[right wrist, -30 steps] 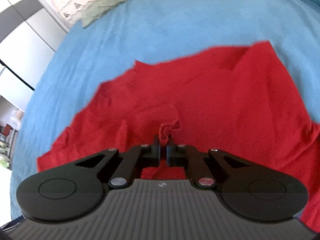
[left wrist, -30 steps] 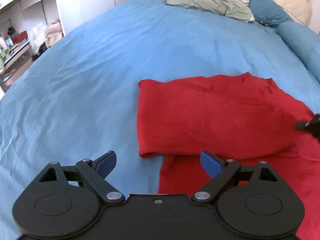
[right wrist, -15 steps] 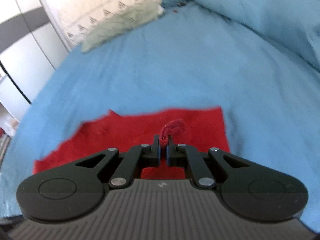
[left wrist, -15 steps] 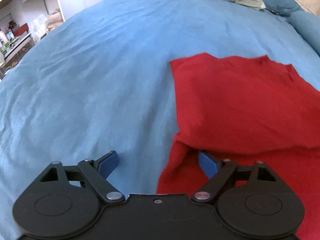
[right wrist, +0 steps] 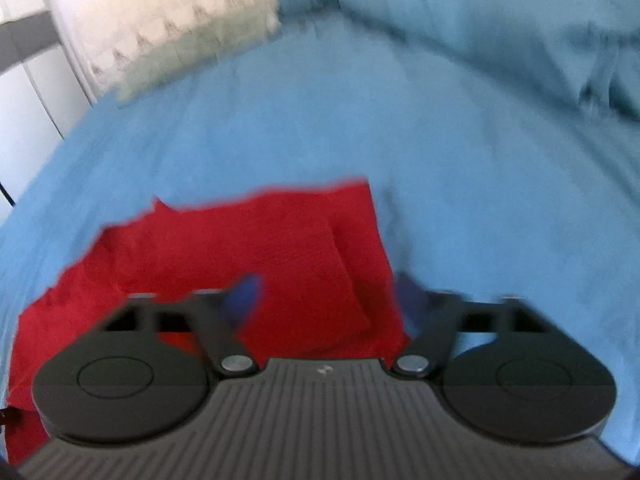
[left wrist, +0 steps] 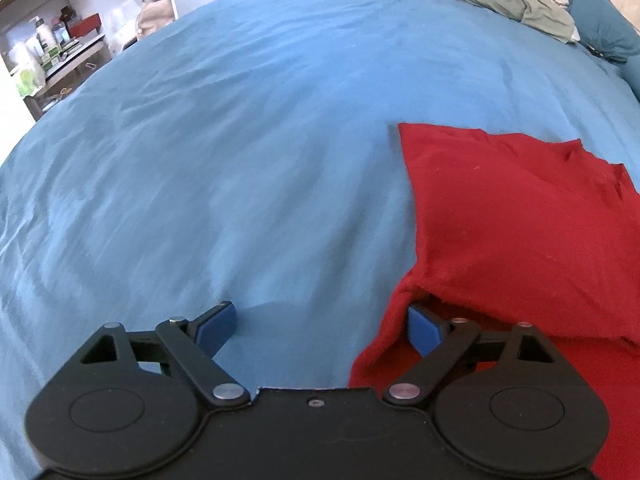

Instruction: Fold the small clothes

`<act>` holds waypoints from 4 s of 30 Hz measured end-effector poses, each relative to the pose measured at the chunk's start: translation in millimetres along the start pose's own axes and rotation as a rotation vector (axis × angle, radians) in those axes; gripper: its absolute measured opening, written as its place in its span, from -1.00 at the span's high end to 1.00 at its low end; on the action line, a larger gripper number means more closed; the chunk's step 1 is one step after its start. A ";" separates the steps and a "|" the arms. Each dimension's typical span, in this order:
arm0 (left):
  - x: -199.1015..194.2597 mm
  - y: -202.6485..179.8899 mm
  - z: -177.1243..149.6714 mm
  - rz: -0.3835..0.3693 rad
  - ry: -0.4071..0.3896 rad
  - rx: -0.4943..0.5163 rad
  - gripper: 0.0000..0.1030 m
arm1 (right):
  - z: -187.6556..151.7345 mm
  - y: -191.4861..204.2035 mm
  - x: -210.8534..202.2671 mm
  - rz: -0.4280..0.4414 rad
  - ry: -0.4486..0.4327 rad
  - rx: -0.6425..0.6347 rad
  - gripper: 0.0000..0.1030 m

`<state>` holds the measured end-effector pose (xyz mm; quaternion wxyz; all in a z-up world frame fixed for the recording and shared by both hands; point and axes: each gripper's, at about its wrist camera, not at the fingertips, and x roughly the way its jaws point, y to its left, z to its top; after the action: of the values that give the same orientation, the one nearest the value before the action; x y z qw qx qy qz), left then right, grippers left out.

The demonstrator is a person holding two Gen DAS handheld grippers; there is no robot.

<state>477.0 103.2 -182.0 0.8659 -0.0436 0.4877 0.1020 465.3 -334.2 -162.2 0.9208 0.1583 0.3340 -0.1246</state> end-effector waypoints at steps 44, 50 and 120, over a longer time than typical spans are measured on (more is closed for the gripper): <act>-164.4 59.0 -209.2 -0.214 0.242 0.306 -0.01 | -165.0 -85.6 -222.6 -0.094 0.531 -0.176 -0.49; -169.8 59.5 -220.5 -0.220 0.276 0.298 0.55 | -178.7 -87.6 -224.0 -0.064 0.565 -0.166 -0.23; -52.0 -94.3 101.2 -0.113 -0.187 0.118 -0.83 | 121.4 13.3 54.5 0.241 0.083 -0.210 -0.91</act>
<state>556.1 22.0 -87.3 0.9131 -0.0104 0.4066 0.0276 580.3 -374.2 -106.9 0.9259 0.1052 0.3617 0.0289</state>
